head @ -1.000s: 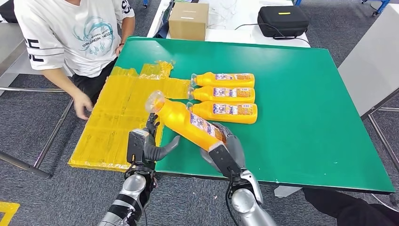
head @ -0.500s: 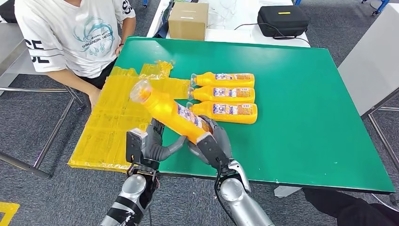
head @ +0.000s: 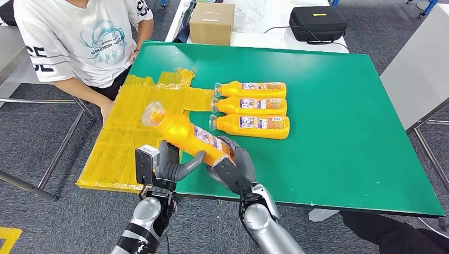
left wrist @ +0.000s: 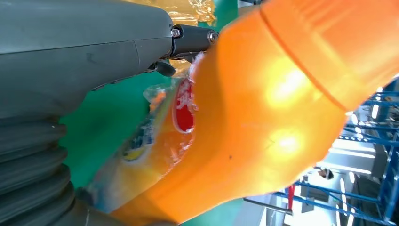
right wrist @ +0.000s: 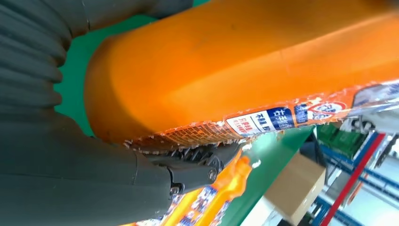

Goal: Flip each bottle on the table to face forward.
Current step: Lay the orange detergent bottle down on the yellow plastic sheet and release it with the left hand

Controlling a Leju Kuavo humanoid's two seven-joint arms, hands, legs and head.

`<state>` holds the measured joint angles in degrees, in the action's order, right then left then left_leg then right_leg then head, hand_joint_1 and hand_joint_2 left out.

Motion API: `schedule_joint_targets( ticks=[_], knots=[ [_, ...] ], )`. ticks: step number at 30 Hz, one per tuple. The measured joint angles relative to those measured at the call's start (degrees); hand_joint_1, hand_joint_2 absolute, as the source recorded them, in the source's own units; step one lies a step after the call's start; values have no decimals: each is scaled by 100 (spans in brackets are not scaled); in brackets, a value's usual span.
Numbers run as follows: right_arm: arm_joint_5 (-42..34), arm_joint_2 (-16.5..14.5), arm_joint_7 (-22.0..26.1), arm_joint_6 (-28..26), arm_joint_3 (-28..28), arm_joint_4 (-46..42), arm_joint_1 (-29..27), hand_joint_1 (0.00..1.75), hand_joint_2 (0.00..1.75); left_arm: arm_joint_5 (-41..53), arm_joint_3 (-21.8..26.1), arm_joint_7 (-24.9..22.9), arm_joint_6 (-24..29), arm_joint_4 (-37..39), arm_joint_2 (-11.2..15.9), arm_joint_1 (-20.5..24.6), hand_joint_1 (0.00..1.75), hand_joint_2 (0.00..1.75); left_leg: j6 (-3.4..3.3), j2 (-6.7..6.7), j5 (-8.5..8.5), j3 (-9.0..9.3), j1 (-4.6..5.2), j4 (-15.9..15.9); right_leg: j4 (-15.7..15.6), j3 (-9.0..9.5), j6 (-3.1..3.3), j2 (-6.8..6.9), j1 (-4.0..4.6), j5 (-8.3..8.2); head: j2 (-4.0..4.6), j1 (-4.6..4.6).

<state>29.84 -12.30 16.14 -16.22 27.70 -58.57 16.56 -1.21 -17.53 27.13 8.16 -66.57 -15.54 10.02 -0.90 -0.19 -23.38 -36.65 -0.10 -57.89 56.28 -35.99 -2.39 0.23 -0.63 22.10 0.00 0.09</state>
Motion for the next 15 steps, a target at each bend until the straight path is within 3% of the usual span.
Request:
schedule_joint_targets(
  ticks=[6,10,14,15],
  knots=[
    [205,-103,-133,-65,173,312,109,175,175,-20,5,-316,59,194,1,81,2,175,0,0,0,0,0,0,0,-1,0,0,0,0,0,1],
    [209,-189,-35,-184,275,662,118,175,175,-32,7,-204,4,681,5,141,175,175,0,0,0,0,0,0,0,-1,0,0,0,0,0,1],
    [136,-239,31,-170,328,877,120,175,175,-40,25,-74,-13,1036,7,200,175,175,0,0,0,-1,0,0,0,-1,0,0,-1,0,0,2],
    [119,-245,30,-167,339,912,122,144,175,-44,28,-66,-12,1091,7,216,175,175,0,0,0,-1,0,0,0,-1,0,0,0,0,0,1]
  ],
)
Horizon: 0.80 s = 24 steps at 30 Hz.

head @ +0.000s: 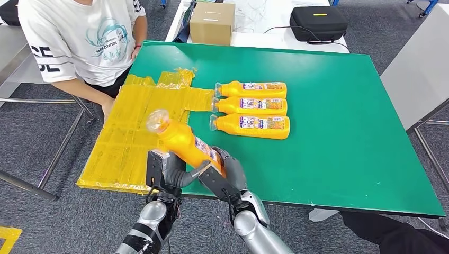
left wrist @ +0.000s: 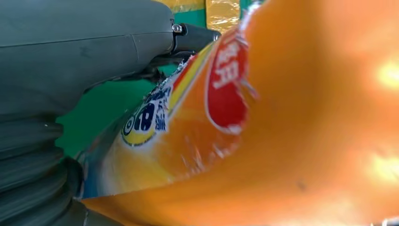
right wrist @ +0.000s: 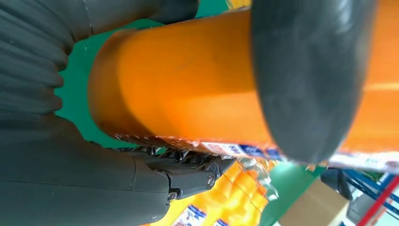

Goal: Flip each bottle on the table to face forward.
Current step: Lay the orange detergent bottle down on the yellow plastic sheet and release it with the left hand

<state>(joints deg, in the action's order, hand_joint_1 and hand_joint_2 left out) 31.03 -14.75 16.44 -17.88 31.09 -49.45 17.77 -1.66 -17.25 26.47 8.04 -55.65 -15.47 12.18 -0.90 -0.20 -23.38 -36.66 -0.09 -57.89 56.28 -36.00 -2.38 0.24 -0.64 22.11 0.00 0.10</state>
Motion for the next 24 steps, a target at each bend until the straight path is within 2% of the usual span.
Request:
schedule_joint_targets(
  ticks=[3,4,19,24],
  knots=[
    [-31,-8,5,15,34,81,10,13,175,-41,19,65,19,103,0,29,175,175,0,0,0,0,0,0,0,0,0,0,0,0,0,0],
    [-35,-9,4,28,51,94,25,0,175,-76,39,98,31,110,0,44,175,175,0,0,0,0,0,0,0,-1,0,0,0,0,0,1],
    [-339,-21,-65,158,131,-16,186,0,175,-472,413,19,119,-324,-1,165,175,175,-1,1,3,1,0,0,0,-1,0,0,0,-1,0,0],
    [-751,23,108,131,-2,-222,145,0,175,-95,489,214,537,-488,63,199,175,175,-1,1,3,1,0,0,0,-1,0,0,0,-1,0,0]
  ],
)
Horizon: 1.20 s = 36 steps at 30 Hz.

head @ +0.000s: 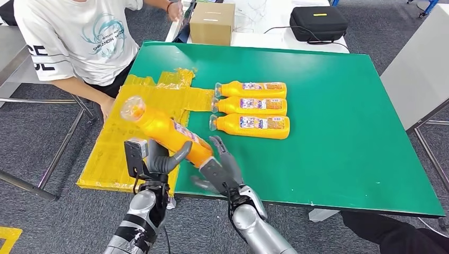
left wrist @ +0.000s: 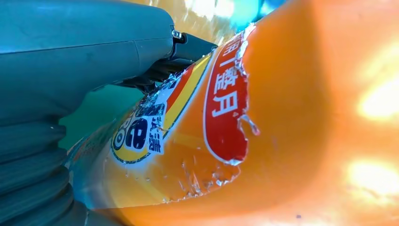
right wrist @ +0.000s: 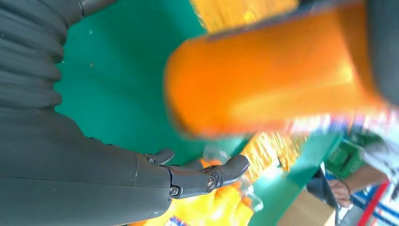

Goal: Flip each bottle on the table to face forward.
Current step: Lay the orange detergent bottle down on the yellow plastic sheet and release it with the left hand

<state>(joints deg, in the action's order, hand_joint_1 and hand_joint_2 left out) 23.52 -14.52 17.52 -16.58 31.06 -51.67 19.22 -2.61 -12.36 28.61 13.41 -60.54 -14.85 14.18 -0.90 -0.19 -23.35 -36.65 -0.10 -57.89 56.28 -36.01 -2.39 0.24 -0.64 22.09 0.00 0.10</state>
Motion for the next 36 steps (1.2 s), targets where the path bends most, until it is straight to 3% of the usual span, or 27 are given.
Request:
schedule_joint_targets(
  ticks=[6,11,16,24,28,36],
  knots=[
    [-608,97,197,5,-440,-823,-242,0,175,1709,114,-63,833,-40,406,266,175,175,0,1,1,2,-1,0,1,0,0,-1,1,0,0,0],
    [-993,171,477,91,-828,-1337,-564,0,175,3029,336,57,1225,546,910,557,175,175,1,4,0,3,-1,0,2,-2,1,-3,1,0,0,1],
    [-1047,233,510,137,-1029,-1615,-665,0,175,3306,530,109,1223,938,1250,750,175,175,1,5,0,3,-1,0,1,-3,1,-2,0,0,0,2],
    [-1048,235,510,149,-1104,-1747,-714,0,175,3368,584,98,1227,1139,1390,820,175,175,0,5,0,2,0,0,1,-3,1,-3,0,0,0,1],
    [-1106,249,510,217,-1115,-1751,-704,0,175,3869,580,-15,1211,1207,1545,857,175,175,1,6,0,2,-1,0,2,-3,1,-3,0,0,0,2],
    [-1216,348,510,525,-1121,-1746,-522,0,175,5816,438,-124,1159,1703,2416,1125,175,175,3,27,2,5,-5,0,5,-6,3,-17,3,-1,0,1]
  ],
)
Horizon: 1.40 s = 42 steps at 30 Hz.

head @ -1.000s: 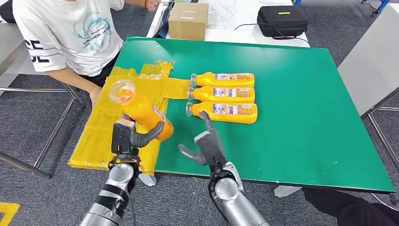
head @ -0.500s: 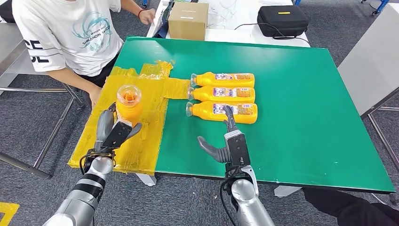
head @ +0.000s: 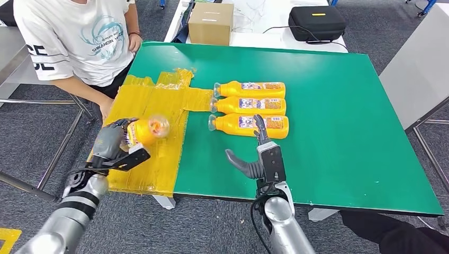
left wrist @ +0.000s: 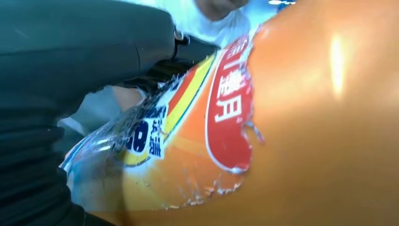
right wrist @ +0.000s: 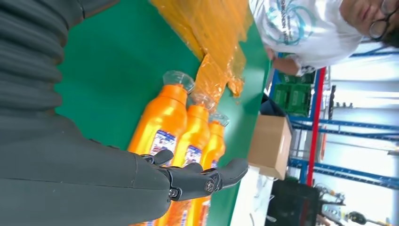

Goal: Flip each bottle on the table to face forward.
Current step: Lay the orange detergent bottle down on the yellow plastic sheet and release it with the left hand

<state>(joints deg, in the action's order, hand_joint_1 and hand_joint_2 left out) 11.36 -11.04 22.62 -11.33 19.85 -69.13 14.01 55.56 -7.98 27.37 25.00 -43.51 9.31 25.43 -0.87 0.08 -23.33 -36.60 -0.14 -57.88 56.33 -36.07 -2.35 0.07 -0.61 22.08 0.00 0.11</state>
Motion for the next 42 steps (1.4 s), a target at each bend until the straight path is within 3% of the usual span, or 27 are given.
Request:
schedule_joint_targets(
  ticks=[4,7,25,26,30,42],
  knots=[
    [-3,30,0,129,-1,20,79,0,175,698,-267,-84,47,291,368,92,175,175,0,-3,0,0,0,0,0,0,0,1,-1,0,0,1],
    [3,33,-1,215,-1,44,137,0,175,1017,-511,-141,45,500,487,170,175,175,0,-5,0,0,2,0,0,1,0,1,-2,0,0,1],
    [204,29,-133,497,30,127,217,0,175,2268,-2086,-670,134,1319,448,808,175,175,-4,-39,12,19,4,1,-3,34,1,26,-4,2,0,0],
    [205,29,-133,502,30,128,217,0,175,2276,-2132,-677,134,1337,445,826,169,175,-5,-39,13,21,4,1,-3,37,1,27,-4,2,0,0],
    [214,29,-141,521,30,128,217,0,175,2370,-2297,-728,119,1400,433,894,1,175,-8,-45,15,28,5,1,-3,46,0,32,-5,1,0,-1],
    [302,31,-208,580,28,128,217,0,175,2372,-2735,-808,40,1514,366,1045,0,175,-5,-55,19,37,5,1,-3,57,0,42,-4,1,0,-1]
  ],
)
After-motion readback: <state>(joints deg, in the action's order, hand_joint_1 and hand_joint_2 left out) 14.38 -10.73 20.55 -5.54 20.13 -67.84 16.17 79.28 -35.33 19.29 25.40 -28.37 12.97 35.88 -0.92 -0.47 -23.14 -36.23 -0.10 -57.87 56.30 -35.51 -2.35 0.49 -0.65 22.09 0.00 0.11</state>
